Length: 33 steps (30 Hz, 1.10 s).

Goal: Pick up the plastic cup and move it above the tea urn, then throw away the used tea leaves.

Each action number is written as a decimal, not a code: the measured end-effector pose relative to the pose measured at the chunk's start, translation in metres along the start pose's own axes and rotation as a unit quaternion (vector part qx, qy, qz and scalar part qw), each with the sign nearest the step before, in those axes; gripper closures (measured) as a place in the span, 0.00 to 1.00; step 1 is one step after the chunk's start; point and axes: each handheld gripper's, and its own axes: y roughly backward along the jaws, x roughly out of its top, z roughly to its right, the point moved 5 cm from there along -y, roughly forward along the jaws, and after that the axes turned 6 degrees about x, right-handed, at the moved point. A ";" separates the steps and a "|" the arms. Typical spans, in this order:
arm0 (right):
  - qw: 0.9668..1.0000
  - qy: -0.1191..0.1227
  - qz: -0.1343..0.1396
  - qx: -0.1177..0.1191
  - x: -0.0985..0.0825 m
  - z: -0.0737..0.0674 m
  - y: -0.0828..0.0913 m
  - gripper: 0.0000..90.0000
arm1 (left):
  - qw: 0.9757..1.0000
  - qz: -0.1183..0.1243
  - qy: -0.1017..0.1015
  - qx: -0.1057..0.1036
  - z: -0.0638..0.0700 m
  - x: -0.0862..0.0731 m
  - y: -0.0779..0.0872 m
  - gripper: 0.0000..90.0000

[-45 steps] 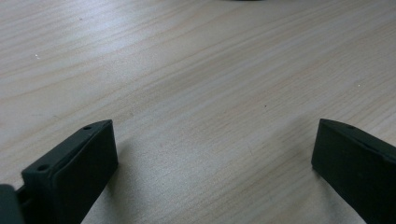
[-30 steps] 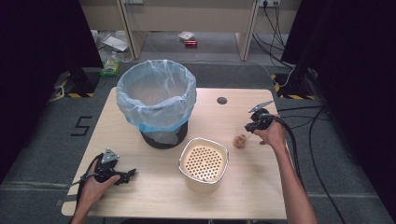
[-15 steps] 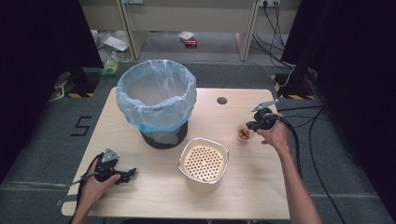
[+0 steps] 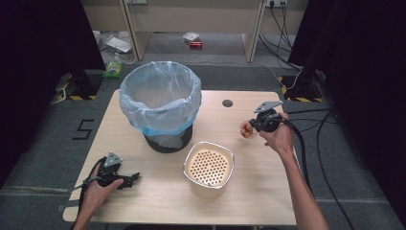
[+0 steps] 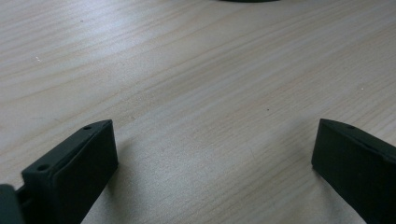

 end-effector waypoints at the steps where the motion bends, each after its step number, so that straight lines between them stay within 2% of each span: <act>1: 1.000 0.003 0.004 -0.002 0.002 -0.001 0.001 0.97 | 1.000 0.000 0.000 0.000 0.000 0.000 0.000 0.00; 9: 0.998 0.025 0.058 -0.016 0.018 -0.015 0.018 0.97 | 1.000 0.000 0.000 0.000 0.000 0.000 0.000 0.00; 19: 0.993 0.041 0.111 -0.004 0.031 -0.036 0.033 0.97 | 1.000 0.000 0.000 0.000 0.000 0.000 0.000 0.00; 28: 0.991 0.061 0.122 0.003 0.037 -0.049 0.038 0.97 | 1.000 0.000 0.000 0.000 0.000 0.000 0.000 0.00; 33: 0.988 0.069 0.136 0.009 0.042 -0.057 0.042 0.97 | 1.000 0.000 0.000 0.000 0.000 0.000 0.000 0.00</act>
